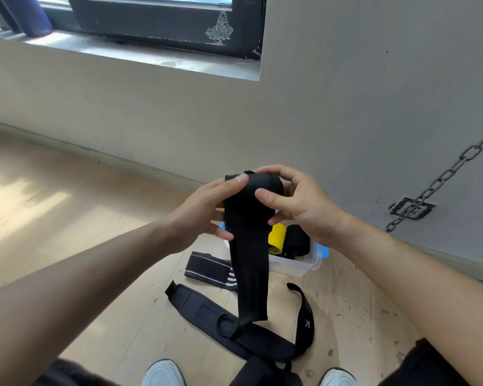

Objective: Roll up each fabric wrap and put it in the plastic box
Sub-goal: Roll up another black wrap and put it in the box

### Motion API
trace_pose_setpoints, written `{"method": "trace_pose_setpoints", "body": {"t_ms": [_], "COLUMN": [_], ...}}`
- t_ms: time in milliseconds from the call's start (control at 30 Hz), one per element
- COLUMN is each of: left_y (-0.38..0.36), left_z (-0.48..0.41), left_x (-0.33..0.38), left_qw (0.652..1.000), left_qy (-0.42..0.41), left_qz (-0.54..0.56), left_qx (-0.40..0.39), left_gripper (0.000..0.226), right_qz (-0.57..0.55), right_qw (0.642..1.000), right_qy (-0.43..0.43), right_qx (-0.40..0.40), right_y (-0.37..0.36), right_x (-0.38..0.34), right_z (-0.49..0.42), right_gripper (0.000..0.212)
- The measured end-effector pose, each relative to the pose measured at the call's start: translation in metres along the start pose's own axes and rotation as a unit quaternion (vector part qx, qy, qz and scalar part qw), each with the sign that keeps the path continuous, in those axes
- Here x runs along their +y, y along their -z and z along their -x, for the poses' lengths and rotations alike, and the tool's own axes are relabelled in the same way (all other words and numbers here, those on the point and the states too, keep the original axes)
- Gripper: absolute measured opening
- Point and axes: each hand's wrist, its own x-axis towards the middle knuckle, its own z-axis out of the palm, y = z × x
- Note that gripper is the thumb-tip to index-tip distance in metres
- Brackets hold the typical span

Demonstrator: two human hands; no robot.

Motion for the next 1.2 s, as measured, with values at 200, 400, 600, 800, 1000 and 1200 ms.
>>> {"method": "trace_pose_setpoints", "body": {"t_ms": [200, 400, 600, 800, 1000, 1200], "left_y": [0.001, 0.004, 0.004, 0.002, 0.006, 0.01], "left_z": [-0.003, -0.002, -0.002, -0.002, 0.0, 0.0], "left_x": [-0.001, -0.004, -0.007, 0.002, 0.002, 0.003], "left_qw": [0.998, 0.997, 0.996, 0.999, 0.999, 0.997], "left_qy": [-0.02, -0.057, -0.08, -0.043, -0.023, -0.047], "left_qz": [0.017, 0.03, 0.024, -0.002, -0.031, -0.038], "left_qx": [0.053, 0.047, 0.045, 0.021, 0.023, 0.039], "left_gripper": [0.034, 0.052, 0.057, 0.041, 0.042, 0.036], "right_qz": [0.014, -0.006, -0.021, -0.039, -0.056, -0.048], "right_qw": [0.999, 0.996, 0.998, 0.999, 0.998, 0.999], "right_qy": [-0.02, -0.079, -0.056, -0.02, -0.007, -0.024], "right_qx": [-0.023, -0.032, -0.02, 0.006, 0.021, 0.007], "right_y": [0.0, 0.001, 0.003, 0.0, 0.002, 0.005], "right_x": [0.001, -0.001, -0.001, 0.002, 0.004, -0.001], "right_z": [0.0, -0.002, -0.002, -0.002, -0.003, -0.004], "right_gripper": [0.046, 0.036, 0.041, 0.046, 0.042, 0.047]}}
